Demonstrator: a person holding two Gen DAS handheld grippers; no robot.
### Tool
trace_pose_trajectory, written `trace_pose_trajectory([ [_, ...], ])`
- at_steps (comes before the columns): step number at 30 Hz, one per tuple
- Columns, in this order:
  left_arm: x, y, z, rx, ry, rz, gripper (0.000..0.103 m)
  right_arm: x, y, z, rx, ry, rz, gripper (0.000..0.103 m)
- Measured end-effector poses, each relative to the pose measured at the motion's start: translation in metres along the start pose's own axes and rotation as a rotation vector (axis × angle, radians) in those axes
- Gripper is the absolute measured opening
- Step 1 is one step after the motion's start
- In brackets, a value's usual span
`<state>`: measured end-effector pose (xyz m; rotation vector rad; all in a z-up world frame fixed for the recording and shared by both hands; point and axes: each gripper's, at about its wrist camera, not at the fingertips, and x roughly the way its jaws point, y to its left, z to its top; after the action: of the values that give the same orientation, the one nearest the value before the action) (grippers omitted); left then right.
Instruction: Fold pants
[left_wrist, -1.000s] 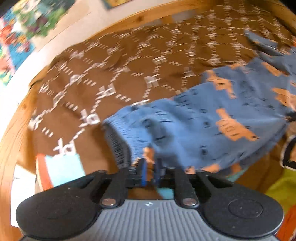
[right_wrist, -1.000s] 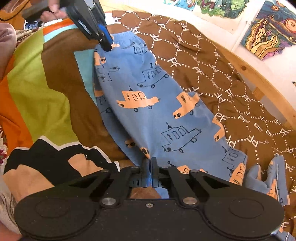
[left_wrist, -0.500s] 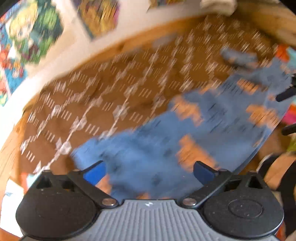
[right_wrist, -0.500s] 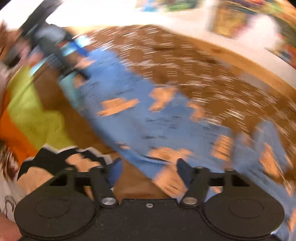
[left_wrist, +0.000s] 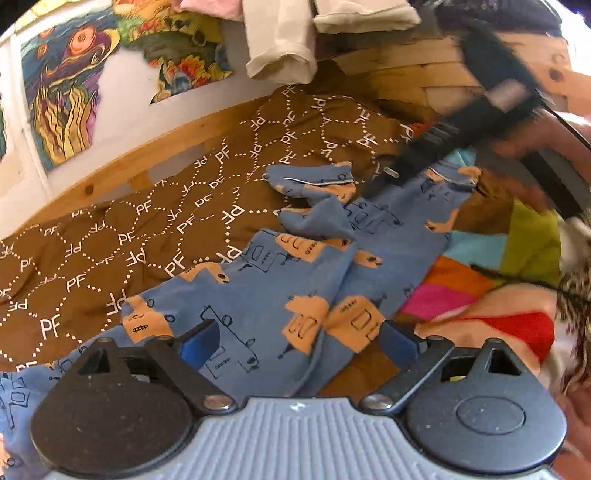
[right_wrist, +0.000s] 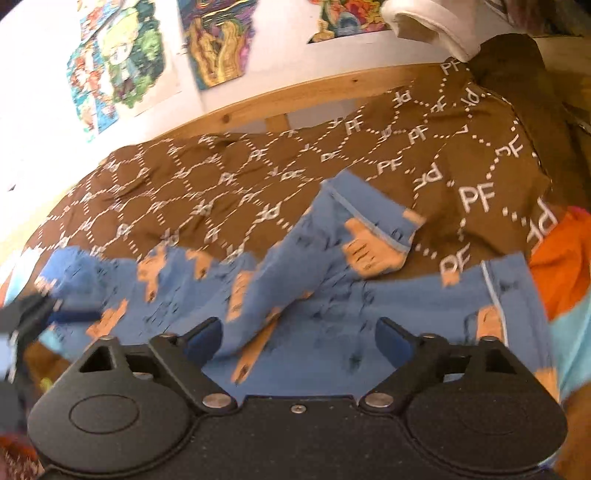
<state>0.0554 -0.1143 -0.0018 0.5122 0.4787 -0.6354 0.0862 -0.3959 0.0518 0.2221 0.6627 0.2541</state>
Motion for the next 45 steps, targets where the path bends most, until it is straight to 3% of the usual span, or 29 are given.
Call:
trace_pose_trajectory([
  [3,-0.001,0.005,-0.005,-0.032,0.012,-0.03,0.084,0.019,-0.015,0.019,0.016,0.002,-0.034,0.075],
  [5,-0.003,0.01,-0.008,-0.052,0.023,-0.052,0.066,0.031,-0.024,0.03,0.024,0.007,-0.091,0.066],
  [8,-0.002,0.008,-0.012,-0.025,0.048,-0.062,0.051,0.042,-0.041,0.041,0.118,-0.01,-0.111,0.059],
  [14,0.007,0.0,-0.017,0.063,0.116,-0.009,0.022,0.038,-0.039,0.046,0.143,-0.024,-0.046,0.057],
  [20,0.008,-0.002,-0.019,0.116,0.14,0.002,0.004,0.059,-0.029,0.062,0.123,0.018,0.038,0.057],
  [30,0.005,0.009,-0.019,0.057,0.107,0.016,0.0,0.124,-0.035,0.115,0.12,0.099,0.017,0.048],
  [33,0.003,0.013,-0.018,0.051,0.096,0.018,0.0,0.138,-0.034,0.123,0.096,0.159,-0.003,0.027],
  [34,0.002,0.015,-0.017,0.041,0.092,0.018,0.0,0.141,-0.034,0.125,0.088,0.175,-0.009,0.008],
  [35,0.0,0.018,-0.016,0.024,0.09,0.015,0.0,0.142,-0.034,0.125,0.083,0.187,-0.014,0.0],
  [36,-0.001,0.02,-0.015,0.01,0.09,0.012,0.0,0.141,-0.035,0.125,0.084,0.192,-0.011,0.0],
  [40,-0.004,0.025,-0.014,-0.007,0.089,0.01,0.0,0.127,-0.039,0.12,0.132,0.143,0.014,0.0],
  [45,-0.015,0.03,-0.011,-0.004,0.071,-0.003,0.0,0.068,-0.045,0.111,0.226,-0.023,0.02,0.0],
])
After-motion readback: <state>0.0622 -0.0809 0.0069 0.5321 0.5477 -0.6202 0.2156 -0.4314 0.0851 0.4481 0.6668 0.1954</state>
